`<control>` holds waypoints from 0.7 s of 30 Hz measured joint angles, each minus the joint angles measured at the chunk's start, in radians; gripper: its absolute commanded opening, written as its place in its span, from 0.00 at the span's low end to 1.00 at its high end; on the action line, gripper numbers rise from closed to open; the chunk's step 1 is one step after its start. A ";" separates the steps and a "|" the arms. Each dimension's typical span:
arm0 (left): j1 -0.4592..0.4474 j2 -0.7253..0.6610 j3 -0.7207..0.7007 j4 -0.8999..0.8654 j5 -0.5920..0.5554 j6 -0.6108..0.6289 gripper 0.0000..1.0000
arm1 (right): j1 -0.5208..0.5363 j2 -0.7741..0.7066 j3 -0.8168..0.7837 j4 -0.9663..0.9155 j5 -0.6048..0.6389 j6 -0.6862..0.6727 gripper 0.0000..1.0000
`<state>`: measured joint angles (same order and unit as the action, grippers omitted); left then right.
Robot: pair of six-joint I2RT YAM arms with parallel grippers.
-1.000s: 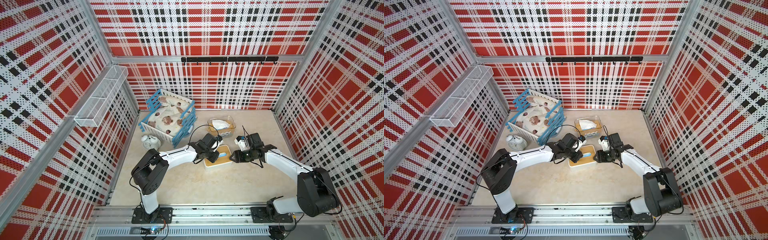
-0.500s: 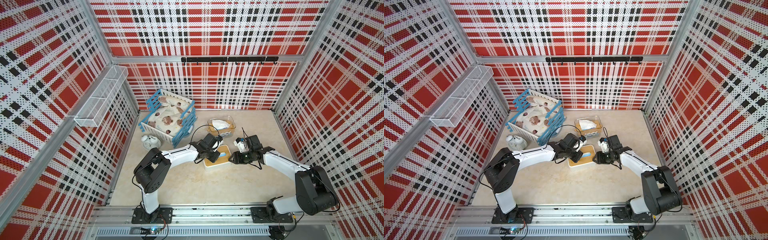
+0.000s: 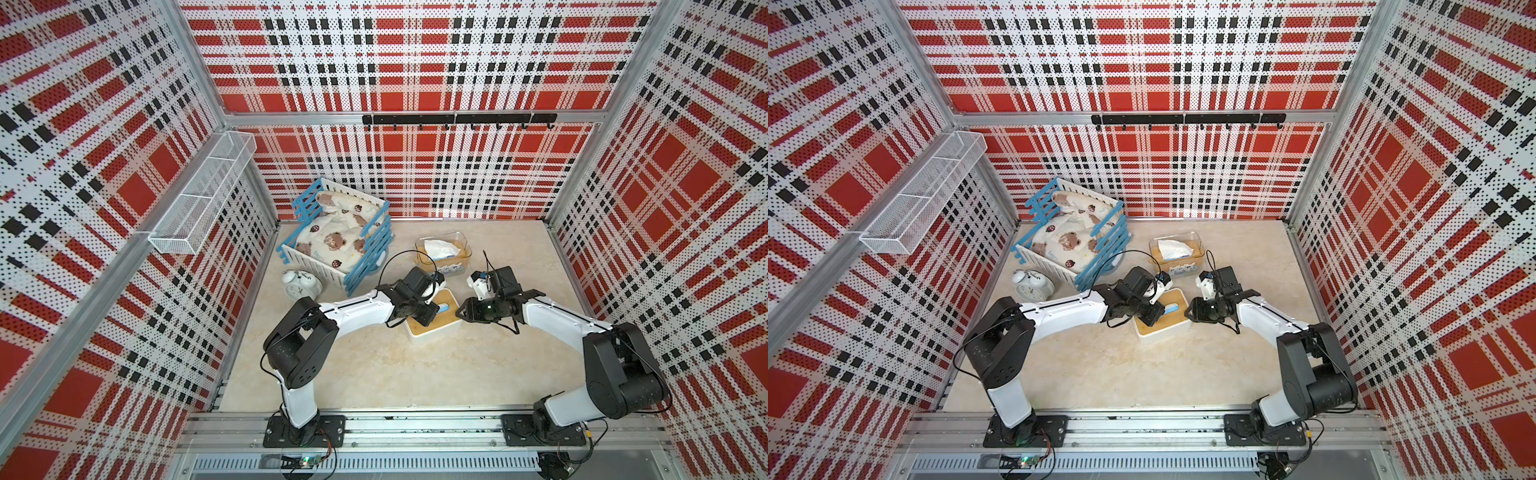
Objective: Put the tissue paper into the tissue box
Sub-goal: Adjust the tissue box at the center of the board.
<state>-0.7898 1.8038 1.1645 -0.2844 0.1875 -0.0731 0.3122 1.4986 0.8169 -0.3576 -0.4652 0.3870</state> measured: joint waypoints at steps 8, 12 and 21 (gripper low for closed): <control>0.002 -0.013 -0.027 0.015 0.036 0.000 0.00 | 0.000 0.030 0.035 0.004 0.014 -0.002 0.33; 0.005 -0.019 -0.043 0.039 0.069 -0.001 0.00 | 0.000 0.056 0.066 0.004 0.021 -0.006 0.33; 0.019 -0.062 -0.091 0.087 0.085 -0.036 0.00 | 0.001 0.085 0.149 -0.031 0.042 -0.043 0.36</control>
<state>-0.7708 1.7420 1.0737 -0.1974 0.2726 -0.1093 0.3130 1.5841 0.9661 -0.3885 -0.4232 0.3443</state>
